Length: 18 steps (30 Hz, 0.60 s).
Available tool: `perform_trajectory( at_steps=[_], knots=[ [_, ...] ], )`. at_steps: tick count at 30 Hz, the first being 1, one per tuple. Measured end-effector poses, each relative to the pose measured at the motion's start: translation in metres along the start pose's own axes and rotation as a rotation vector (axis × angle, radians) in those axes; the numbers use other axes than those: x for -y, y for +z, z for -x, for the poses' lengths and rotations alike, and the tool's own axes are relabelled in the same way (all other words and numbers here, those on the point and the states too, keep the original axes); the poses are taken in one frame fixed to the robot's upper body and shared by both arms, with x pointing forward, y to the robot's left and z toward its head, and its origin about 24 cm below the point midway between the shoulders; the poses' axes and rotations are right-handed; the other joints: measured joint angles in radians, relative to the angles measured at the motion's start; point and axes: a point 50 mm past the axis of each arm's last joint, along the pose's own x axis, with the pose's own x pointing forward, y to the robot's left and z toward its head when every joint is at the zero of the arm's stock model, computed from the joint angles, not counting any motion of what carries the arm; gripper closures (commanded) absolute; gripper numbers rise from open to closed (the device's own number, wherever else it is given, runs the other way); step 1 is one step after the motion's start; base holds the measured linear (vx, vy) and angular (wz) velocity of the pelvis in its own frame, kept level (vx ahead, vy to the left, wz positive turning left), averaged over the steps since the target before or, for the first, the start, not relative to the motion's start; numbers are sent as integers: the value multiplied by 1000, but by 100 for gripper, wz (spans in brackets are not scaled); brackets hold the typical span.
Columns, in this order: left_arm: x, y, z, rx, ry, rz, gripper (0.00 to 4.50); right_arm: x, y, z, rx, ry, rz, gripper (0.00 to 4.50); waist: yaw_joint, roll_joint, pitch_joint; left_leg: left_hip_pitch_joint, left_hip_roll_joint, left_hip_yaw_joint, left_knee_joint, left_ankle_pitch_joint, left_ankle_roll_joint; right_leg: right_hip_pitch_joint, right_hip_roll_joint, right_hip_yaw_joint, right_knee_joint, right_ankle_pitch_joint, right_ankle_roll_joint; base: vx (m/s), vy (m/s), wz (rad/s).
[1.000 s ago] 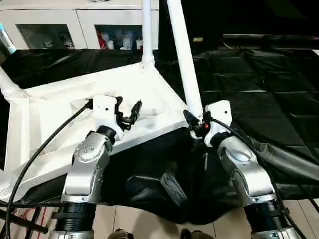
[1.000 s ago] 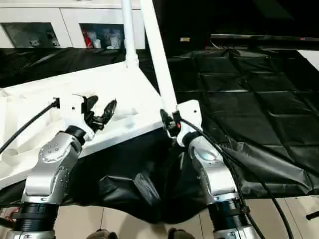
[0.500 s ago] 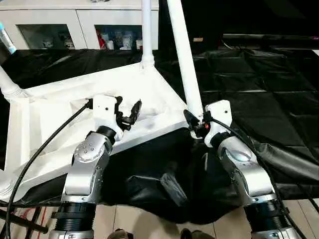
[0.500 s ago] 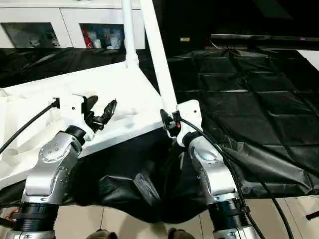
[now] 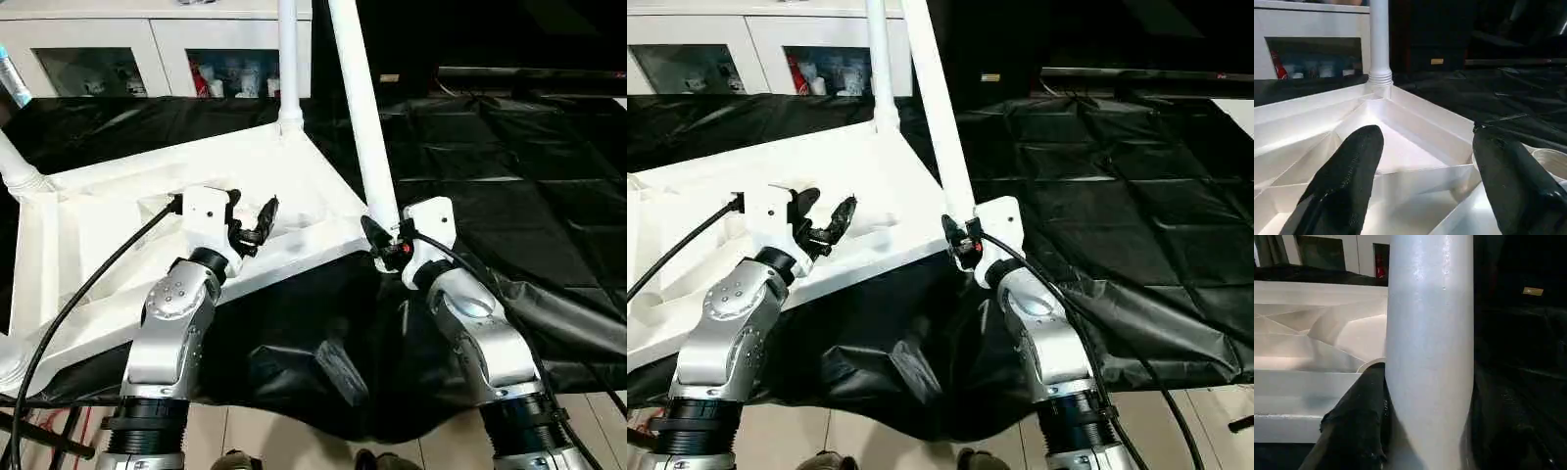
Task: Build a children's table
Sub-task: Insert table leg to table base
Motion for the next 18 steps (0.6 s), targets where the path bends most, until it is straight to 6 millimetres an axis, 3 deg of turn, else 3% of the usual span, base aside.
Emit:
perform_trajectory(
  at_steps=[18],
  knots=[
    [0, 0, 0, 0, 0, 0, 114, 0, 0, 0, 0, 0, 0, 263, 0, 0, 0, 0, 0, 0, 0, 0, 0, 0, 0, 0, 0, 0, 0, 0, 0, 0]
  ],
)
